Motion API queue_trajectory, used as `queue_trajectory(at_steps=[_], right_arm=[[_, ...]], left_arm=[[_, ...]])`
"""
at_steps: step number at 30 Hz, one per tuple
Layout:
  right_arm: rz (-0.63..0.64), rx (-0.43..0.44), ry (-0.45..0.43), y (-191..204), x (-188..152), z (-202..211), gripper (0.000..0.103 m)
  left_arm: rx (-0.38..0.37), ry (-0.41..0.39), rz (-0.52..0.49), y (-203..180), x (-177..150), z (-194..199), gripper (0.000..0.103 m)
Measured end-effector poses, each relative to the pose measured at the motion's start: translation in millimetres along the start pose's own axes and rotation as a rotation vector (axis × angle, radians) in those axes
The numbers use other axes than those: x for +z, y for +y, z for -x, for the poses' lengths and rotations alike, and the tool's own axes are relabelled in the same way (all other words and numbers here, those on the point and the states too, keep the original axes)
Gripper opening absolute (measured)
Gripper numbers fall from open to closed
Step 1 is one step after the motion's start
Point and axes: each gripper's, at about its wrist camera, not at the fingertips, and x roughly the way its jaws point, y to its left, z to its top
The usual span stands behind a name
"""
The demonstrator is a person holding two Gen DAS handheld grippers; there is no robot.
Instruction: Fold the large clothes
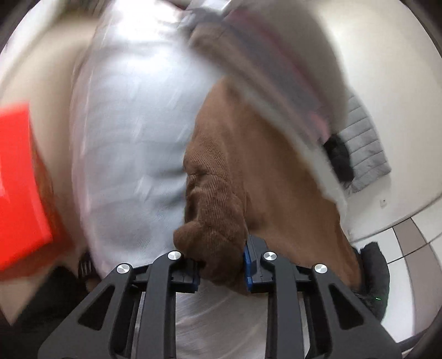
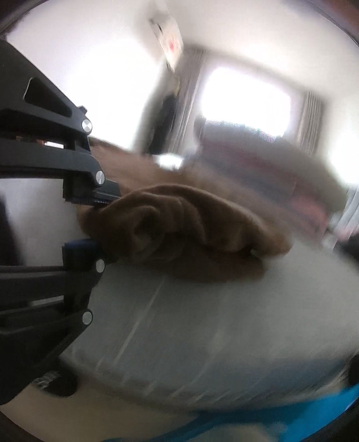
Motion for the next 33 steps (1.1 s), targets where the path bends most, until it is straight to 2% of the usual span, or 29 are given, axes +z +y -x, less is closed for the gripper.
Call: queue_trajectory(at_steps=[1, 3, 5, 7, 8, 9, 11, 13, 15, 17, 21, 23, 24, 25, 26, 27, 30, 32, 33], right_arm=[[-0.04, 0.029, 0.011, -12, 1, 0, 0.02], [-0.016, -0.005, 0.031, -10, 0, -2, 0.023], [0.01, -0.058, 0.068, -1, 2, -3, 0.032], [-0.002, -0.102, 0.08, 3, 3, 4, 0.048], [0.001, -0.124, 0.07, 6, 2, 9, 0.051], [0.009, -0.162, 0.04, 8, 0, 19, 0.053], [0.032, -0.226, -0.03, 15, -4, 39, 0.053], [0.15, -0.33, -0.132, 47, -4, 57, 0.054], [0.288, -0.308, -0.157, 90, -6, 58, 0.054], [0.415, -0.315, -0.14, 130, -13, 42, 0.062], [0.666, -0.335, 0.003, 204, -27, -48, 0.064], [0.753, -0.376, 0.077, 217, -33, -90, 0.066], [0.811, -0.457, 0.157, 215, -38, -126, 0.067], [0.848, -0.535, 0.212, 208, -43, -146, 0.067], [0.867, -0.641, 0.316, 192, -46, -175, 0.068], [0.832, -0.668, 0.382, 184, -43, -188, 0.069], [0.812, -0.629, 0.376, 199, -30, -182, 0.069], [0.841, -0.561, 0.305, 225, -23, -172, 0.069], [0.864, -0.565, 0.273, 237, -20, -172, 0.069]], left_arm=[[-0.004, 0.006, 0.008, 7, -5, -6, 0.022], [-0.05, -0.03, 0.001, 10, -9, -1, 0.024], [-0.052, -0.041, -0.017, 8, -9, 5, 0.032], [-0.049, -0.03, -0.005, 9, -6, 9, 0.045], [-0.05, -0.03, 0.007, 11, -6, 11, 0.049], [-0.053, -0.038, 0.019, 13, -7, 14, 0.057], [-0.06, -0.043, 0.039, 17, -10, 16, 0.062], [-0.086, -0.021, 0.083, 23, -17, 13, 0.065], [-0.102, -0.016, 0.108, 24, -19, 11, 0.068], [-0.11, -0.022, 0.135, 24, -20, 7, 0.07], [-0.097, -0.058, 0.189, 19, -16, -3, 0.074], [-0.09, -0.064, 0.211, 15, -13, -10, 0.074], [-0.092, -0.07, 0.209, 14, -13, -11, 0.071], [-0.113, -0.094, 0.19, 10, -13, -9, 0.054], [-0.107, -0.105, 0.177, 8, -13, -7, 0.045], [-0.12, -0.125, 0.159, 8, -13, -2, 0.031], [-0.156, -0.107, 0.16, 17, -12, 0, 0.03], [-0.143, -0.094, 0.165, 22, -14, -6, 0.032], [-0.138, -0.087, 0.189, 26, -16, -11, 0.039]])
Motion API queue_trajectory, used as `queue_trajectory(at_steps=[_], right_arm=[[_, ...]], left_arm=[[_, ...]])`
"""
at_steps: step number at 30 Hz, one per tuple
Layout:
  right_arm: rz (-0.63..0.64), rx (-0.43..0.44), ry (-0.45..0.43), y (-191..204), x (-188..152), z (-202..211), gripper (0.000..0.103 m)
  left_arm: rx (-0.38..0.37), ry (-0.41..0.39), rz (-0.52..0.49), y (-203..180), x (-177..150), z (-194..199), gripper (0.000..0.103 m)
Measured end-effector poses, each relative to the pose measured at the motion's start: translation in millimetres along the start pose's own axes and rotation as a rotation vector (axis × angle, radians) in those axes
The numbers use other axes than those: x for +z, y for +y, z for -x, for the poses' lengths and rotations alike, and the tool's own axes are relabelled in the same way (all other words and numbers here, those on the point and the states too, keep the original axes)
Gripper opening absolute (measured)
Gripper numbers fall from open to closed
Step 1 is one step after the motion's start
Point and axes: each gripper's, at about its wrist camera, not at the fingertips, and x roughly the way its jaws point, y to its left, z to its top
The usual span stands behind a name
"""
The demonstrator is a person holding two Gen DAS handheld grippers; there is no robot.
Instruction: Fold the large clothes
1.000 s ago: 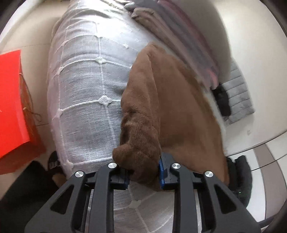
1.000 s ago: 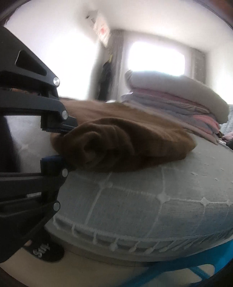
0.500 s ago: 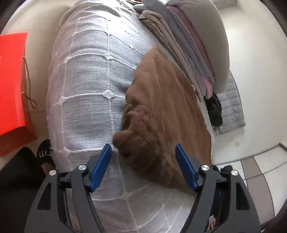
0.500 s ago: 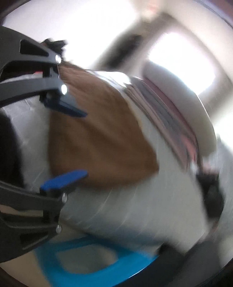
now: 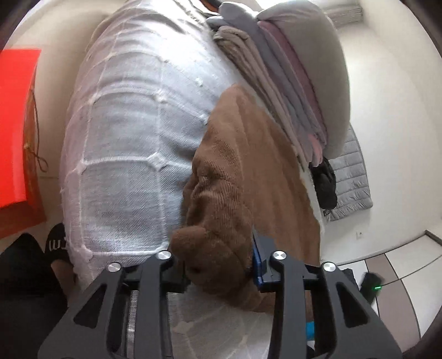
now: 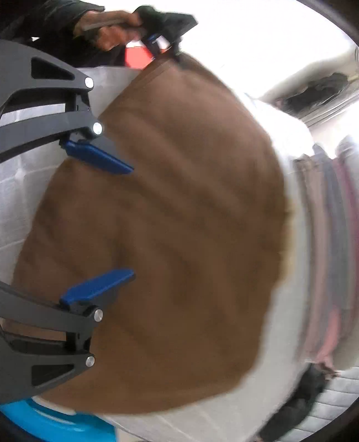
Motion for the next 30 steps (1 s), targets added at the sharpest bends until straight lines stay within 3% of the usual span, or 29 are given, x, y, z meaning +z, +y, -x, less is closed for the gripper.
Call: queue_trajectory(at_steps=[1, 2, 4, 6, 7, 9, 13, 15, 17, 19, 21, 22, 26, 30], right_arm=[[0.006, -0.019, -0.02, 1, 8, 2, 0.074], [0.009, -0.053, -0.038, 2, 18, 0, 0.079], [0.01, -0.128, -0.011, -1, 28, -19, 0.086], [0.0, -0.162, 0.154, -15, 22, -74, 0.087], [-0.01, -0.144, 0.187, -16, 17, -89, 0.09], [-0.016, -0.134, 0.144, -17, 18, -90, 0.09], [-0.215, 0.109, -0.002, -59, -2, -26, 0.09], [-0.328, 0.129, -0.074, -91, -16, 5, 0.09], [-0.477, 0.127, -0.129, -140, -52, 44, 0.09], [-0.573, 0.083, -0.116, -177, -84, 63, 0.09], [-0.661, 0.115, -0.075, -201, -117, 63, 0.09], [-0.738, 0.206, -0.046, -214, -138, 54, 0.09], [-0.857, 0.448, -0.022, -220, -171, 26, 0.09], [-0.909, 0.565, -0.013, -229, -177, 5, 0.09]], left_arm=[[0.0, 0.005, 0.026, 4, 0, -3, 0.05], [-0.014, 0.008, 0.046, 6, 0, -6, 0.054], [-0.025, 0.002, 0.04, -2, 0, -11, 0.076], [-0.022, 0.0, 0.022, -13, 0, -18, 0.092], [0.001, 0.0, 0.011, -19, 1, -23, 0.095], [0.047, 0.002, -0.006, -27, 6, -30, 0.095], [0.031, 0.022, 0.012, -25, 15, -32, 0.095], [-0.005, 0.03, 0.025, -20, 17, -29, 0.095], [-0.022, 0.034, 0.037, -13, 15, -25, 0.09], [-0.035, 0.041, 0.046, -8, 14, -22, 0.085], [-0.042, 0.044, 0.055, -5, 14, -20, 0.085], [-0.043, 0.045, 0.059, -4, 13, -20, 0.085], [-0.036, 0.046, 0.078, 1, 9, -14, 0.085], [-0.021, 0.058, 0.07, -1, 7, -13, 0.085]])
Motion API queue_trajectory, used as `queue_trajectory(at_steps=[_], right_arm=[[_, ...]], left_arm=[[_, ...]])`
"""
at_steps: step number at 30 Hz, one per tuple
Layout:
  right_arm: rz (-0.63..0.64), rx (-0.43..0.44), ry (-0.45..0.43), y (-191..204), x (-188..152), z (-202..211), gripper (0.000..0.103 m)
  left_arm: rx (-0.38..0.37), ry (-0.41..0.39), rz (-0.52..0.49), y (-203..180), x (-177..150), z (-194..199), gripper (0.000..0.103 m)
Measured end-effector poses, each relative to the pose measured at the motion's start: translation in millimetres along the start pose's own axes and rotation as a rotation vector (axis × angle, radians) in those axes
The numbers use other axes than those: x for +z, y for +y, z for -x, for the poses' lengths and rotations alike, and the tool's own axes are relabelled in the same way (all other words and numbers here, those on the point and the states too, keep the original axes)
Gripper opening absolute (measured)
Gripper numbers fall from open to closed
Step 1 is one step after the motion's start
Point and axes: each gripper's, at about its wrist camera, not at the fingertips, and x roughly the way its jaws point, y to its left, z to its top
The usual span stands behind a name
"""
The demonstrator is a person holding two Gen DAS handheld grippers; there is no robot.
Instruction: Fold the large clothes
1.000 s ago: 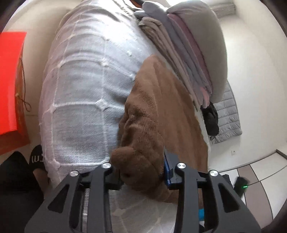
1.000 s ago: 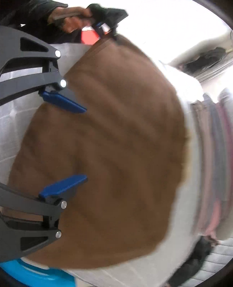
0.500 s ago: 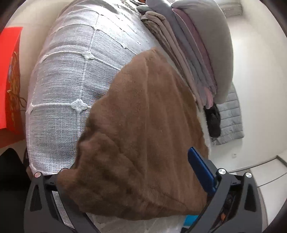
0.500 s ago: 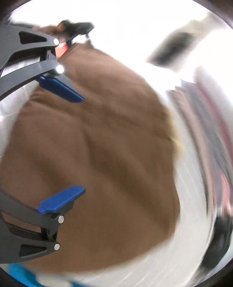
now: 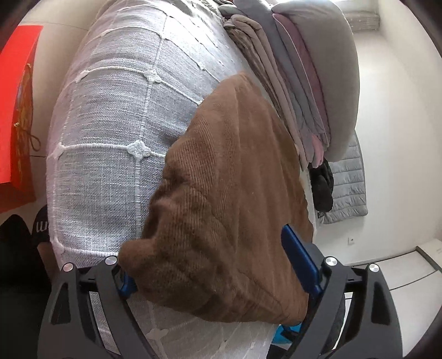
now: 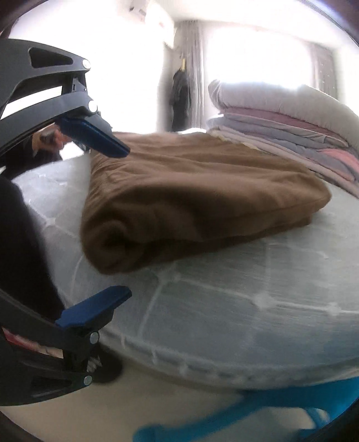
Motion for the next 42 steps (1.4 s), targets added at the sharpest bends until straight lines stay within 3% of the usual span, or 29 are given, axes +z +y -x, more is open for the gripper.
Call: queue_trajectory(at_steps=[3, 4, 5, 6, 7, 9, 12, 13, 18, 20, 23, 26, 29, 33, 36, 39, 42], right_arm=[[-0.015, 0.149, -0.029, 0, 7, -2, 0.09], [-0.008, 0.153, -0.037, 2, 8, 0, 0.086], [0.006, 0.143, -0.048, 7, 8, -1, 0.079], [0.008, 0.12, -0.056, 7, 8, 0, 0.05], [-0.004, 0.105, -0.057, 4, 10, -3, 0.034], [0.004, 0.113, -0.071, 3, 9, -9, 0.031], [0.032, 0.144, -0.109, 18, 1, -3, 0.026], [0.045, 0.161, -0.118, 26, -3, -1, 0.025], [0.175, 0.198, -0.129, 80, -24, 21, 0.024], [0.209, 0.203, -0.118, 97, -31, 22, 0.024], [0.223, 0.196, -0.105, 92, -50, 33, 0.024], [0.214, 0.065, -0.053, 66, -57, 26, 0.027], [0.12, -0.009, 0.009, 30, -52, 13, 0.037], [0.116, -0.056, -0.067, 35, -45, 33, 0.048], [0.162, -0.158, -0.198, 54, -45, 63, 0.054], [0.241, -0.19, -0.286, 85, -43, 78, 0.057], [0.39, -0.188, -0.296, 135, -55, 60, 0.057]], left_arm=[[0.003, 0.01, 0.009, -1, 3, -1, 0.085], [0.002, 0.011, 0.013, -1, 3, -2, 0.085], [0.002, 0.011, 0.016, -2, 3, -2, 0.085], [0.004, 0.012, 0.017, -1, 4, -3, 0.085], [0.003, 0.012, 0.017, -1, 4, -5, 0.087], [0.004, 0.011, 0.006, -4, 4, -7, 0.087], [0.014, 0.004, -0.046, -9, 6, -1, 0.029], [-0.018, 0.006, -0.051, -10, 9, 4, 0.024], [-0.066, -0.026, -0.174, -54, 3, 40, 0.021], [-0.079, -0.037, -0.196, -65, 1, 54, 0.02], [-0.098, -0.049, -0.2, -65, -4, 83, 0.02], [-0.051, -0.003, -0.177, -41, -10, 86, 0.023], [0.021, 0.056, -0.067, 0, -12, 65, 0.032], [-0.071, 0.042, 0.072, 37, -13, 68, 0.056], [-0.074, -0.005, 0.097, 45, -7, 75, 0.074], [-0.086, 0.004, 0.112, 50, -5, 72, 0.078], [-0.082, 0.025, 0.1, 40, -9, 54, 0.078]])
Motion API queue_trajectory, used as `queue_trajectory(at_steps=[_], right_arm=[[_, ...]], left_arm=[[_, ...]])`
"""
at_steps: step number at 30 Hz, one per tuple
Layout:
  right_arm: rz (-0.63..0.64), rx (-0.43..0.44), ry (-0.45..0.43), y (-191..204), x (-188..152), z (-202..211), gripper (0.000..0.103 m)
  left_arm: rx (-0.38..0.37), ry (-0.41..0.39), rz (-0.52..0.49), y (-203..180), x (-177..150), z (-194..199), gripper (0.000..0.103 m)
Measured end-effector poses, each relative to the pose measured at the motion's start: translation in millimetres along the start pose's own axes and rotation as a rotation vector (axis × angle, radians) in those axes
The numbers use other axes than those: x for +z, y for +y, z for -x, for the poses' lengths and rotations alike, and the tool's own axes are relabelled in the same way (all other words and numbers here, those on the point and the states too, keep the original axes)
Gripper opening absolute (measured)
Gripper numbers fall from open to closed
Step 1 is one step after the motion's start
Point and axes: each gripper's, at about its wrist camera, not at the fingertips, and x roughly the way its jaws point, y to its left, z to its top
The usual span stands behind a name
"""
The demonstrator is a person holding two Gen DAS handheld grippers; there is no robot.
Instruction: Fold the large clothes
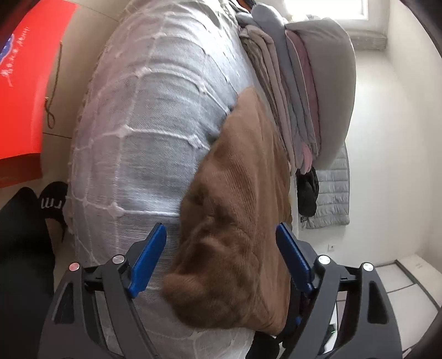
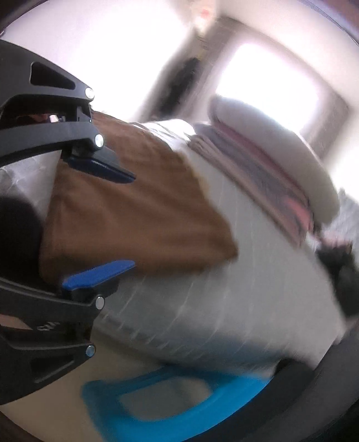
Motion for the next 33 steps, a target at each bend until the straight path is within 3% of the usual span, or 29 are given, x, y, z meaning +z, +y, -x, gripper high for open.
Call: queue_trajectory(at_steps=[5, 8, 10, 12, 15, 18, 19, 20, 24, 27, 29, 30, 31, 33], right_arm=[[0.262, -0.029, 0.093, 78, -10, -69, 0.058], [0.38, -0.031, 0.142, 115, -23, -127, 0.057], [0.442, -0.037, 0.176, 135, -26, -173, 0.057], [0.486, -0.058, 0.195, 149, -32, -201, 0.057], [0.572, -0.127, 0.217, 165, -12, -255, 0.057], [0.637, -0.254, 0.25, 170, 3, -310, 0.06], [0.64, -0.339, 0.311, 159, 5, -346, 0.064], [0.625, -0.351, 0.381, 145, 4, -372, 0.066], [0.556, -0.288, 0.39, 142, 18, -367, 0.067], [0.544, -0.199, 0.391, 153, 6, -314, 0.067], [0.612, -0.157, 0.409, 159, -26, -274, 0.069], [0.647, -0.147, 0.441, 156, -52, -254, 0.076], [0.68, -0.165, 0.477, 150, -74, -247, 0.084], [0.732, -0.245, 0.53, 135, -107, -251, 0.088]], left_arm=[[0.009, 0.006, -0.041, -14, -7, -22, 0.077], [0.031, -0.017, -0.042, -15, -7, -26, 0.051], [0.005, -0.016, -0.036, -10, -5, -26, 0.032], [0.0, -0.022, -0.058, -9, -6, -25, 0.029], [0.005, -0.034, -0.083, -12, -8, -24, 0.028], [-0.018, -0.039, -0.098, -12, -9, -21, 0.028], [-0.023, -0.039, -0.104, -12, -9, -21, 0.028], [-0.024, -0.038, -0.111, -11, -10, -22, 0.028], [-0.022, -0.038, -0.136, -14, -8, -21, 0.028], [-0.027, -0.029, -0.118, -10, -8, -21, 0.028], [-0.037, -0.026, -0.101, -7, -7, -21, 0.028], [-0.04, -0.03, -0.099, -6, -8, -21, 0.028], [-0.039, -0.035, -0.101, -6, -8, -21, 0.028], [-0.037, -0.045, -0.106, -7, -10, -22, 0.028]])
